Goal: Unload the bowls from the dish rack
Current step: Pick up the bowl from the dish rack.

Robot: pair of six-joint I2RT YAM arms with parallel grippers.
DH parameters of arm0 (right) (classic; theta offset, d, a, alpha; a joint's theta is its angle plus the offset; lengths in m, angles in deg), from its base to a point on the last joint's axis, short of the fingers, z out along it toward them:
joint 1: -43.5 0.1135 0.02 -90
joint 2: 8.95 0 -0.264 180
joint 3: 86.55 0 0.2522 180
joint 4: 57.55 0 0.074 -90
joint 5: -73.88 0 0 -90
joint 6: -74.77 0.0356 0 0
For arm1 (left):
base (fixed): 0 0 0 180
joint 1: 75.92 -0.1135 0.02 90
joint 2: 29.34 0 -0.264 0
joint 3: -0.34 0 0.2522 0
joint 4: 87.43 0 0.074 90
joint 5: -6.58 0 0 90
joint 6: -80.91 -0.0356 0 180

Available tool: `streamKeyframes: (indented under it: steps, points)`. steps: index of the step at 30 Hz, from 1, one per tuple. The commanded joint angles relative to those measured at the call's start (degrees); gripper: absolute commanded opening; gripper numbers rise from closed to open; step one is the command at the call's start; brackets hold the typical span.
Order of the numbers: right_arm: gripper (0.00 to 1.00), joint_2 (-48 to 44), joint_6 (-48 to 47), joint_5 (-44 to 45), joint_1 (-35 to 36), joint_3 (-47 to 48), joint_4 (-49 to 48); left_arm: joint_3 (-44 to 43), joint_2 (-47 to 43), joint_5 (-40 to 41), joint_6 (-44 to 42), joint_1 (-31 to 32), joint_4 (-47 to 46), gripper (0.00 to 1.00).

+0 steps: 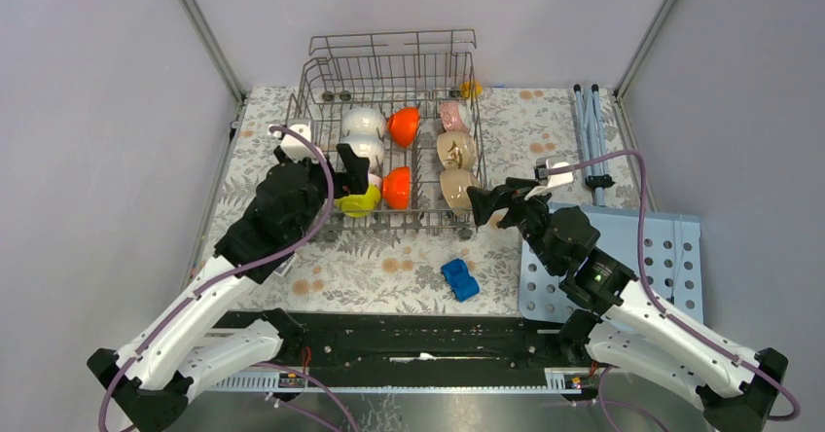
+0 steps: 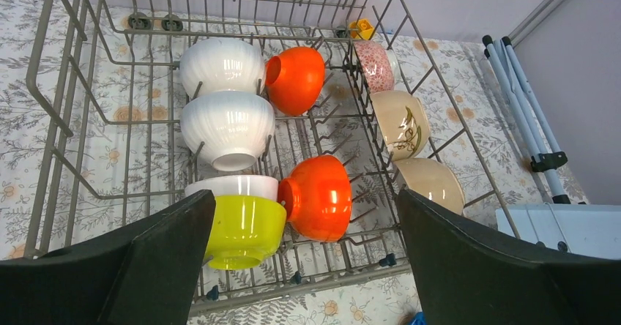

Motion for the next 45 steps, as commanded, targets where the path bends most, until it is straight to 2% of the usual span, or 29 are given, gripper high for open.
streamKeyframes:
  steps: [1,4,11,15,19,27,30,35,39,41,45]
  points:
    - [1.0,-1.3,-1.6,1.2,0.3,0.7,-2.2,1.3,-3.0,1.3,-1.0,0.4,-5.2,0.99]
    - [1.0,-2.4,-1.1,0.6,0.3,-0.5,-4.2,2.8,-4.6,1.2,-1.6,0.5,-6.9,0.99]
    - [1.0,2.8,2.0,4.0,0.2,5.9,4.0,5.0,-6.9,0.7,-2.9,1.0,-9.5,0.99]
    - [1.0,3.0,0.8,-0.6,0.3,5.9,2.0,5.8,-7.7,1.1,-2.6,1.2,-10.4,0.99]
    - [1.0,7.6,2.7,-0.9,0.2,9.6,5.7,7.7,-8.2,1.9,-2.5,1.3,-12.0,0.99]
    - [0.94,18.4,5.1,-4.8,0.2,15.4,8.0,0.4,3.2,3.1,-1.0,1.4,-0.7,0.99]
    - [0.91,22.9,5.2,-4.6,0.3,19.1,12.4,-0.7,5.5,1.9,-0.5,1.4,0.6,0.99]
    - [0.86,26.8,5.6,3.0,0.2,22.8,17.3,0.5,6.0,-3.5,0.3,1.4,-1.5,0.99]
    - [0.85,23.8,6.9,7.9,0.1,20.7,17.3,1.3,8.6,-14.4,6.9,1.2,-6.9,0.97]
    - [0.82,21.7,8.2,8.8,-0.8,19.7,18.0,1.5,10.8,-20.0,11.1,1.2,-10.9,0.95]
    - [0.76,19.1,11.5,6.1,-5.2,16.7,19.3,3.1,15.7,-25.6,19.0,1.2,-20.2,0.95]
